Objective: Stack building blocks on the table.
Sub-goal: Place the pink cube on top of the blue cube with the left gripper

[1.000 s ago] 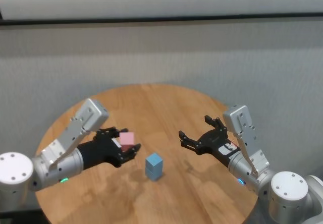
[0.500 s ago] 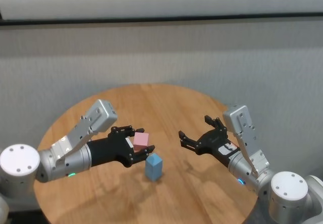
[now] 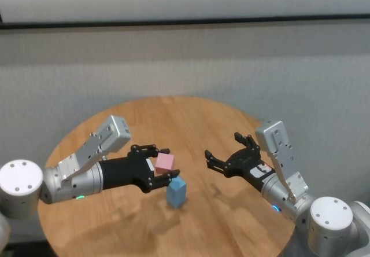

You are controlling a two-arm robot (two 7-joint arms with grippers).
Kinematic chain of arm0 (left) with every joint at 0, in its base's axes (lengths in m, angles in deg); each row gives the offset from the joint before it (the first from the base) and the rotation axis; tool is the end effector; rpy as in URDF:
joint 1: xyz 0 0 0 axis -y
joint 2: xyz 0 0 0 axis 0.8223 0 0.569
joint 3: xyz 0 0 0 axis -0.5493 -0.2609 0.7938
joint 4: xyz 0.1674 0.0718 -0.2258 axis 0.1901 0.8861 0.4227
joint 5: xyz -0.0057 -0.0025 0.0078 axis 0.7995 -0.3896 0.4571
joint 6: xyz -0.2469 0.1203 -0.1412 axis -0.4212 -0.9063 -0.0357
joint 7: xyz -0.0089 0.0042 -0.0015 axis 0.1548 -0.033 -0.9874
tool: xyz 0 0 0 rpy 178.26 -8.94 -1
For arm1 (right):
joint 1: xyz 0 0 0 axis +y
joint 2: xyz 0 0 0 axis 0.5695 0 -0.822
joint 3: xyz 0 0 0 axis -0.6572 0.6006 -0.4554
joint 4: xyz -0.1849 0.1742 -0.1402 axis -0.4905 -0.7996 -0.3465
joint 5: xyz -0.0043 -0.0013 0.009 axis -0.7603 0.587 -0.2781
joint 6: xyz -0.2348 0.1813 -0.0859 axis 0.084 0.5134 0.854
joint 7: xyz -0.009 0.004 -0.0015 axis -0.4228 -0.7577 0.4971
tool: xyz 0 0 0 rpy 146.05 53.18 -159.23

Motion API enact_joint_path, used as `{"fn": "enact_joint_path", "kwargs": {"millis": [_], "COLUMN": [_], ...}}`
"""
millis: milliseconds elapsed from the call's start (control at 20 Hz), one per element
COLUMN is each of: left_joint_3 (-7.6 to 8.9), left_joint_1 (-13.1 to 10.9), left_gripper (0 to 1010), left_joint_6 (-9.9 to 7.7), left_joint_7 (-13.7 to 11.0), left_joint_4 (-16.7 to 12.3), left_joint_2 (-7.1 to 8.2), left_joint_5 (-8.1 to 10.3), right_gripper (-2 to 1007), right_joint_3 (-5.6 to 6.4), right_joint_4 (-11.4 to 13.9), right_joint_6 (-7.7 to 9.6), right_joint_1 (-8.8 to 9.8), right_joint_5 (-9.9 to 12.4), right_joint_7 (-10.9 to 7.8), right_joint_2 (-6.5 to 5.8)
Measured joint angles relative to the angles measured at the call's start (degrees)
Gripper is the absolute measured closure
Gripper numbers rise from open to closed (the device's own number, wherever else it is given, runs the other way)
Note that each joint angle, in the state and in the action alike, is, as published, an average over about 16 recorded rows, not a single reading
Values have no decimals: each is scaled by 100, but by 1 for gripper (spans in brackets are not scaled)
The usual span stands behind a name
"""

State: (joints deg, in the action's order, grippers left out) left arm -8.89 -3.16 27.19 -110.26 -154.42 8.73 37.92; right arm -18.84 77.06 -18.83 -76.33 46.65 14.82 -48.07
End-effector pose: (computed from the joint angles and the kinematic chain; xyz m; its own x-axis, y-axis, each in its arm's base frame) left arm 0.4526 0.0281 -0.2567 0.8629 0.3903 0.3210 -0.4709 0.8516 0.2303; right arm 0.4195 0.0115 -0.3127 0.5243 -0.8337 0.1734 0.8514 0.5091 -0.1264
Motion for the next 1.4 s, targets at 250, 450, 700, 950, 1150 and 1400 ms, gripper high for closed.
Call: {"fn": "enact_joint_path", "kwargs": {"millis": [250, 450, 700, 950, 1150, 1400], "left_joint_3": [-116, -210, -315, -398, -445, -491], "left_joint_1": [142, 247, 352, 416, 431, 422], "left_gripper": [447, 447, 447, 447, 447, 447], "left_joint_6": [205, 311, 347, 295, 220, 112], "left_joint_7": [-175, -234, -204, -126, -64, -18], "left_joint_4": [215, 382, 564, 690, 723, 703], "left_joint_2": [-21, -57, -128, -209, -258, -289], "left_joint_5": [59, 71, 51, 23, 6, -8], "right_gripper": [2, 2, 2, 2, 2, 2], "right_joint_3": [0, 0, 0, 0, 0, 0], "right_joint_4": [0, 0, 0, 0, 0, 0], "right_joint_6": [0, 0, 0, 0, 0, 0], "right_joint_1": [0, 0, 0, 0, 0, 0], "right_joint_5": [0, 0, 0, 0, 0, 0], "right_joint_7": [0, 0, 0, 0, 0, 0], "right_joint_2": [0, 0, 0, 0, 0, 0]}}
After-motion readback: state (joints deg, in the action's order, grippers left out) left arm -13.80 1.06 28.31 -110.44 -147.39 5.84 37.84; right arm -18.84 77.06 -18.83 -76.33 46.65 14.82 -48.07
